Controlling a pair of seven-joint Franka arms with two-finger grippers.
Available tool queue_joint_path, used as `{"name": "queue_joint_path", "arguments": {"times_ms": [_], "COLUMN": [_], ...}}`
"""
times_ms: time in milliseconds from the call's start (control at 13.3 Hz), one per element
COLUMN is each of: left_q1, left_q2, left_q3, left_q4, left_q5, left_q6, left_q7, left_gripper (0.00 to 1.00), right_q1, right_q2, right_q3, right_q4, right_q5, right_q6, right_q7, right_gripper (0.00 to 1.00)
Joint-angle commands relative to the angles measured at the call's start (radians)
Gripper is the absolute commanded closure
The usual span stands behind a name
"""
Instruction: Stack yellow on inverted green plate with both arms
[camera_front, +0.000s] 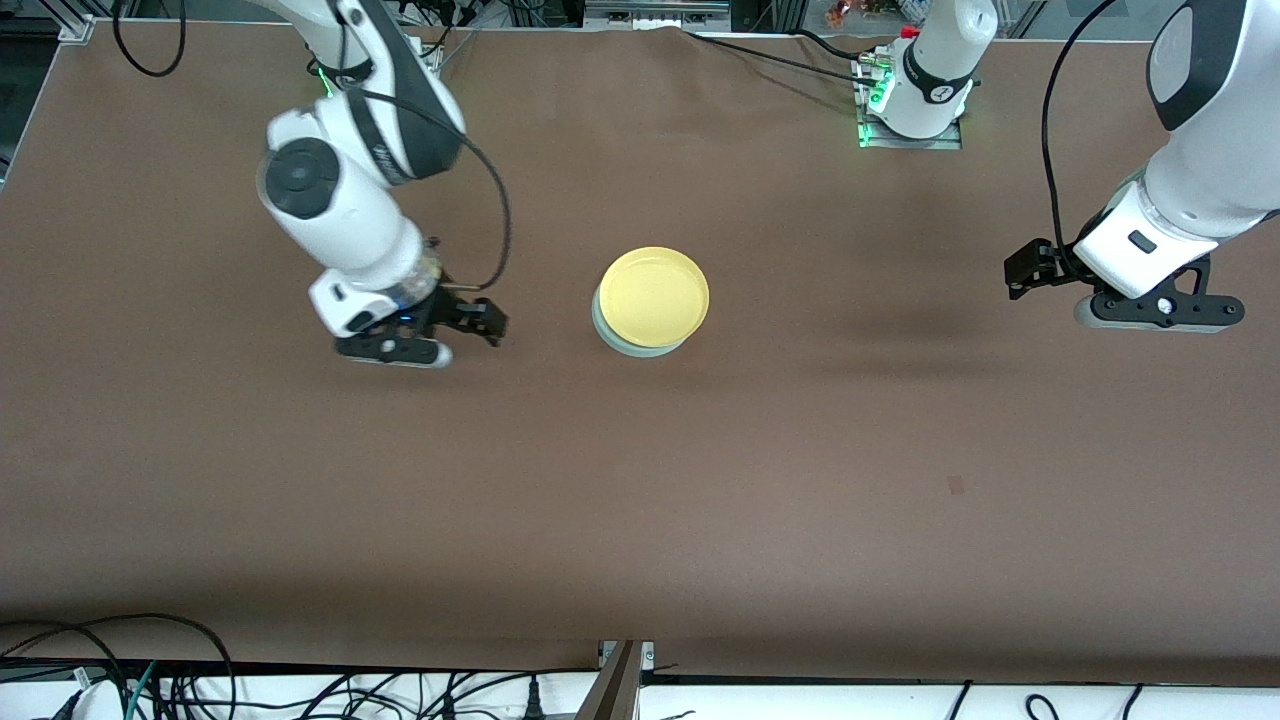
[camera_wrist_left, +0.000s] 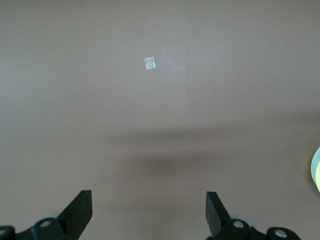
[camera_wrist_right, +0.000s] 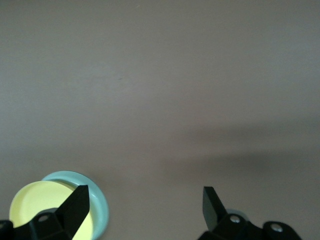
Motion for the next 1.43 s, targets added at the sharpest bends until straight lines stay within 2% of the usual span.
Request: {"name": "queue_joint_path", "arguments": {"times_ms": [0,75,226,377,452,603,754,980,1056,1357], "left_q1": [0.011,0.011,0.011,0.011,0.011,0.011,0.011,0.011,0.011,0.011], "left_q2": [-0.022,-0.022,-0.022,-0.022,-0.022,-0.022,-0.022,-0.022,-0.022,-0.024], "left_q3": [-0.005,-0.005,-0.005,-0.005,-0.005,-0.005,-0.005,-0.004,-0.004,-0.005], "left_q4": [-0.016,-0.016,-0.016,-0.016,-0.016,-0.015,-0.016,-0.016,-0.016,-0.015], "left_q5": [-0.032,-0.032,-0.032,-0.032,-0.032,-0.032,-0.032,-0.032,-0.032,-0.032], "left_q6": [0.0,0.0,0.0,0.0,0.0,0.0,0.0,0.0,0.0,0.0], "left_q7": [0.028,0.028,0.028,0.028,0.028,0.028,0.028,0.028,0.028,0.028], "left_gripper": [0.0,0.0,0.0,0.0,0.0,0.0,0.0,0.0,0.0,0.0], "right_q1": [-0.002,-0.002,-0.004,-0.011,-0.078,-0.222,-0.357,-0.396,-0.398,-0.427], "right_q2": [0.012,0.011,-0.005,-0.015,-0.041,-0.081,-0.188,-0.265,-0.273,-0.276], "right_q3": [-0.101,-0.129,-0.19,-0.23,-0.212,-0.092,0.046,0.058,0.058,0.065], "right_q4": [0.238,0.277,0.314,0.359,0.351,0.334,0.194,0.026,0.015,0.014], "right_q5": [-0.008,-0.01,-0.014,-0.011,-0.01,-0.034,-0.045,-0.082,-0.086,-0.08], "right_q6": [-0.337,-0.414,-0.482,-0.553,-0.546,-0.538,-0.529,-0.397,-0.363,-0.368], "right_q7": [-0.205,-0.251,-0.296,-0.421,-0.46,-0.464,-0.454,-0.463,-0.465,-0.46], "right_gripper": [0.0,0.0,0.0,0.0,0.0,0.0,0.0,0.0,0.0,0.0]}}
